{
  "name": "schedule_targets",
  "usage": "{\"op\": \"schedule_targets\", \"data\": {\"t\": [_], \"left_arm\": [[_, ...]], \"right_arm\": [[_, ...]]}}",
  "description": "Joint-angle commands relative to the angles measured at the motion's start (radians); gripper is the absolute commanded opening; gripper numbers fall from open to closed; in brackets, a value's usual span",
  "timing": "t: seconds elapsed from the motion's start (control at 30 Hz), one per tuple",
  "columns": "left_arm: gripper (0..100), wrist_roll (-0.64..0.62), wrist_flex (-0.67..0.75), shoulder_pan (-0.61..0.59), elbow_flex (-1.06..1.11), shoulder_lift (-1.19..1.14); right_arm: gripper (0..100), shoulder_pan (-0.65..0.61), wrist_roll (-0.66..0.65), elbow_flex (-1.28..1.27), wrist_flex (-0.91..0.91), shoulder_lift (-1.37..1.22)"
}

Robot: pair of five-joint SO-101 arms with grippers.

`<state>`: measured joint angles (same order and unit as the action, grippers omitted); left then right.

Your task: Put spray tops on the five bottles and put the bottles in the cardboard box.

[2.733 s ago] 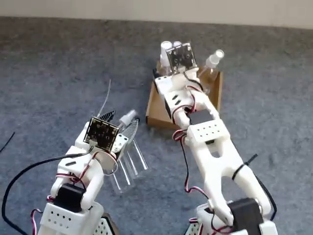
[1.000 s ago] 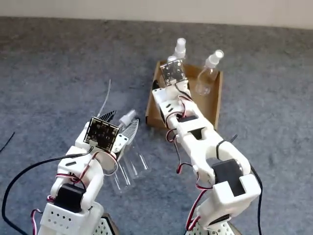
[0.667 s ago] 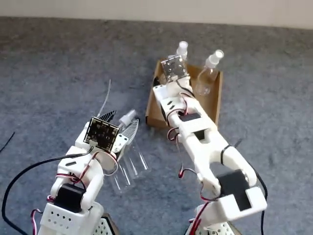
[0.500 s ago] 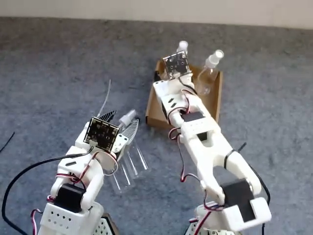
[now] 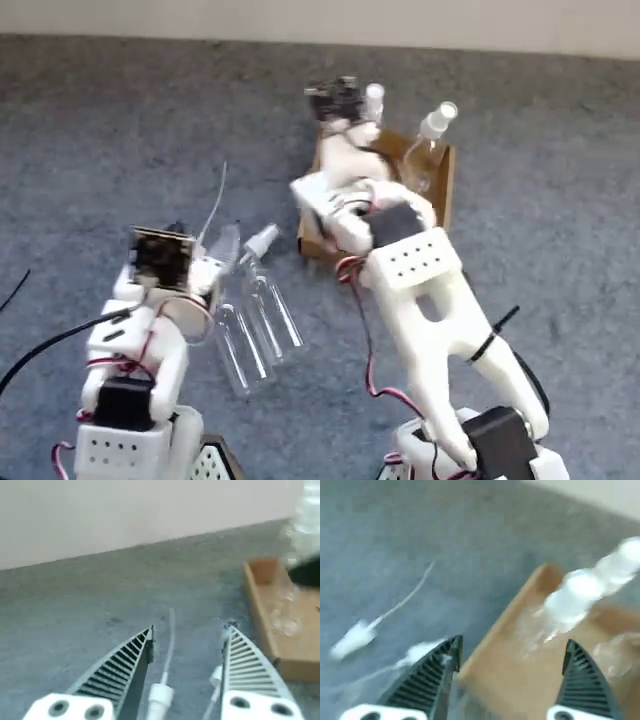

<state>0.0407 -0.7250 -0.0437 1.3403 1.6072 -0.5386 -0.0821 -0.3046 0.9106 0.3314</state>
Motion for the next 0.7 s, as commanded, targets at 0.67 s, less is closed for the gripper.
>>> {"op": "schedule_targets", "data": {"t": [0.67], "left_arm": [[21,0.235,-0.348,-0.576,-0.825,-0.891]], "right_arm": [[25.7,-0.294,0.230,0.111,0.168,-0.400]]}}
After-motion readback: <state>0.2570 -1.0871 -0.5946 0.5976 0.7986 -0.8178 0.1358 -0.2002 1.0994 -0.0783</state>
